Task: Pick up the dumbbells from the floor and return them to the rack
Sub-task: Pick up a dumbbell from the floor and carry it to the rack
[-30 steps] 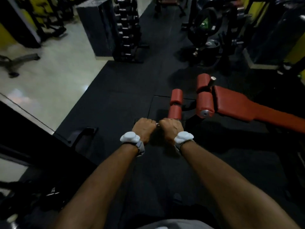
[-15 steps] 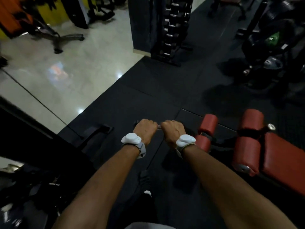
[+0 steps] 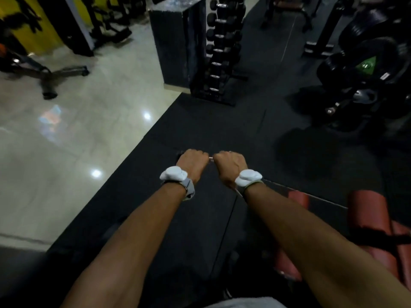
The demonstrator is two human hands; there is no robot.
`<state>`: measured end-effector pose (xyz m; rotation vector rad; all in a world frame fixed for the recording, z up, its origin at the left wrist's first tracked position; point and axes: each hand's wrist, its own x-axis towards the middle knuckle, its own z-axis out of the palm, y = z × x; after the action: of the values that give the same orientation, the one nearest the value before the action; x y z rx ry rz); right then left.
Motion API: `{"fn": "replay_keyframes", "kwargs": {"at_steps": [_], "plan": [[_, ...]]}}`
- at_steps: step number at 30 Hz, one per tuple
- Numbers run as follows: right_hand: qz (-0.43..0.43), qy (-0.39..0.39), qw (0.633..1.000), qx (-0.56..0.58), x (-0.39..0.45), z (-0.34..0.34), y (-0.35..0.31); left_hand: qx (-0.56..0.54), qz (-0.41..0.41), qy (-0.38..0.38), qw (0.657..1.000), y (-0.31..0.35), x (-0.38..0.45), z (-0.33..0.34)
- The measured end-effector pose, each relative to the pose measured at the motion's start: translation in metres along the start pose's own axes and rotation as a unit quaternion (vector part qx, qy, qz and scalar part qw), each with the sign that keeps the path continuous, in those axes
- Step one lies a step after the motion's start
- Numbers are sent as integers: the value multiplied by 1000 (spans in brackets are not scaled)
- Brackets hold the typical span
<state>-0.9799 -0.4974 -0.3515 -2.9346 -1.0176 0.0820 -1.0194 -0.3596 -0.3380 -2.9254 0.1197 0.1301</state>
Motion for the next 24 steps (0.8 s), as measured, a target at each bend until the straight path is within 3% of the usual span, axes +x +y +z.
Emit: {"fn": "replay_keyframes", "kwargs": {"at_steps": [6, 12, 21, 24], "plan": [[-16, 26, 1000, -5, 155, 9, 56, 14, -4, 4, 1000, -58, 142, 13], [-19, -19, 1000, -3, 294, 5, 106, 14, 4, -10, 1000, -111, 273, 13], [-34, -14, 999, 15, 492, -49, 158, -89, -62, 6, 994, -213, 447, -10], [-19, 2, 1000, 2, 563, -55, 167, -69, -62, 26, 995, -255, 512, -16]]}}
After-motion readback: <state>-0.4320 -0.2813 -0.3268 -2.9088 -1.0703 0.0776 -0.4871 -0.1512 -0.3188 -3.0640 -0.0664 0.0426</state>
